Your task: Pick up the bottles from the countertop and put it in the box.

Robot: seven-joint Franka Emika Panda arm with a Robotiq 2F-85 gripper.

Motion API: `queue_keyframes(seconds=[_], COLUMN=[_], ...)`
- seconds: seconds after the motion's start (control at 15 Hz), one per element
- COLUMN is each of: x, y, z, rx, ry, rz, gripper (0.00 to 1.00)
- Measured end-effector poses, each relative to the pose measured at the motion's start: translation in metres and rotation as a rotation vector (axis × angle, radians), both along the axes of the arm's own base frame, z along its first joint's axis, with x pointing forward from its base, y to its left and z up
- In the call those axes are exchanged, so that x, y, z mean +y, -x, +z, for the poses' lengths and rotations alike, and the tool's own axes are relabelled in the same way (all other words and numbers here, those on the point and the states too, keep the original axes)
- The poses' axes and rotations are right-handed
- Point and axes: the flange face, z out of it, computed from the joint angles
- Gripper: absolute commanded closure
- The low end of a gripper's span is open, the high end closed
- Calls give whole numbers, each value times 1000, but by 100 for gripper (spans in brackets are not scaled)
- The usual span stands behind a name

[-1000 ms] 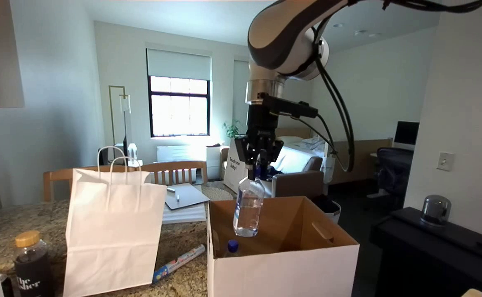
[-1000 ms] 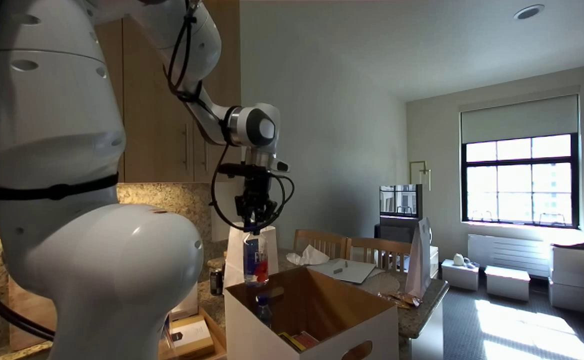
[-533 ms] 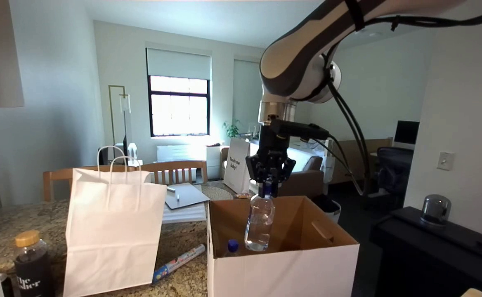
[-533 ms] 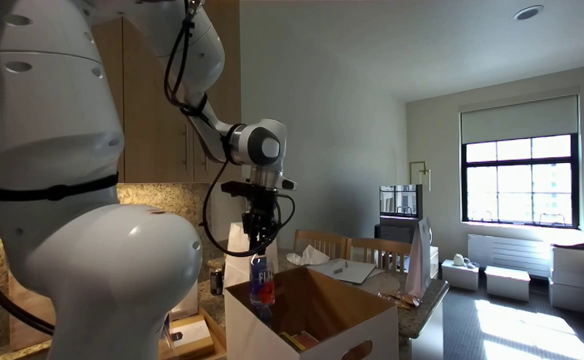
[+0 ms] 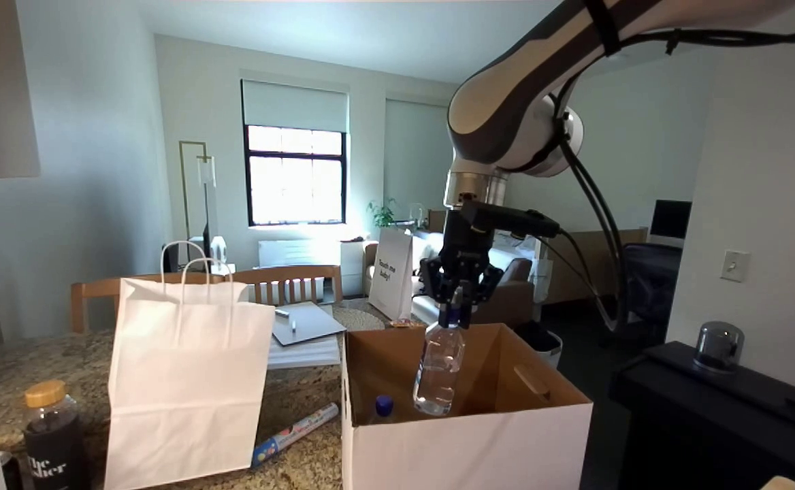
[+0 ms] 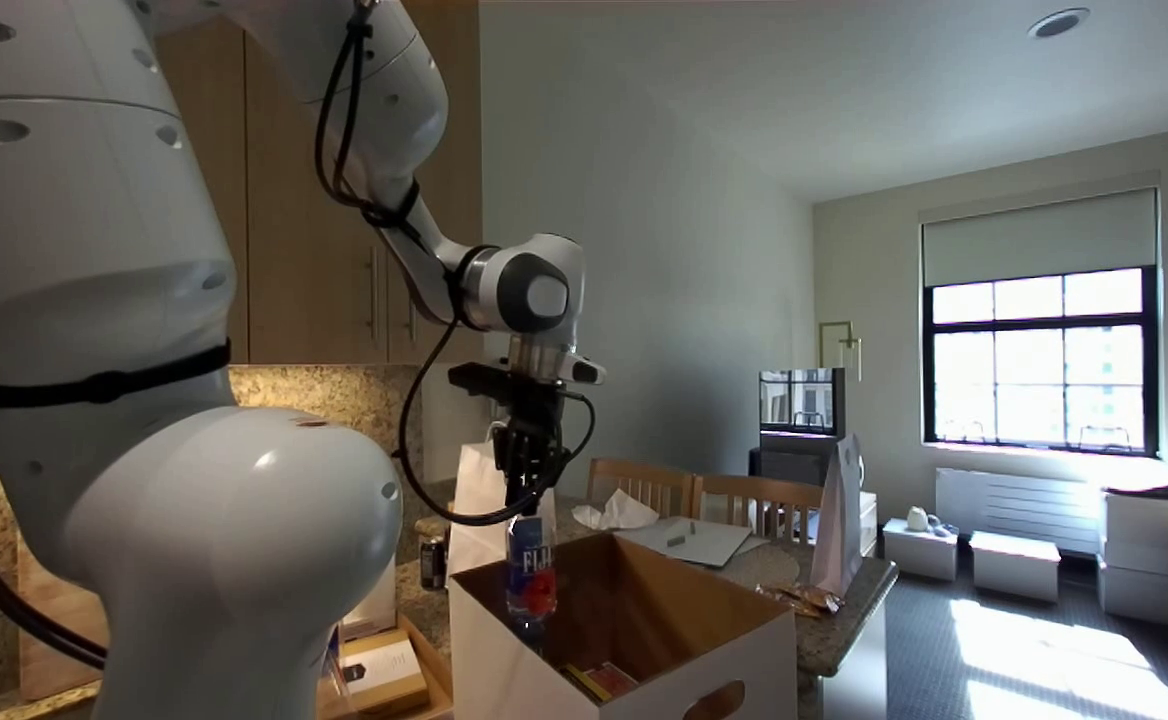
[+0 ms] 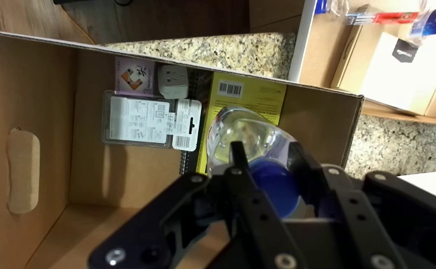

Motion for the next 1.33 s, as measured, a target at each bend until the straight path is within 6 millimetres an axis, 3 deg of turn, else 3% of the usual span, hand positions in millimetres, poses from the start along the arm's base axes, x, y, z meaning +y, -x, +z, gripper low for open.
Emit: queue_keyframes(seconds=[0.6,1.33], x=[-9,20], y=[-7,-46], z=[-18,-65], rx=[47,130], ry=[33,88], rz=[-67,23], gripper=[88,89])
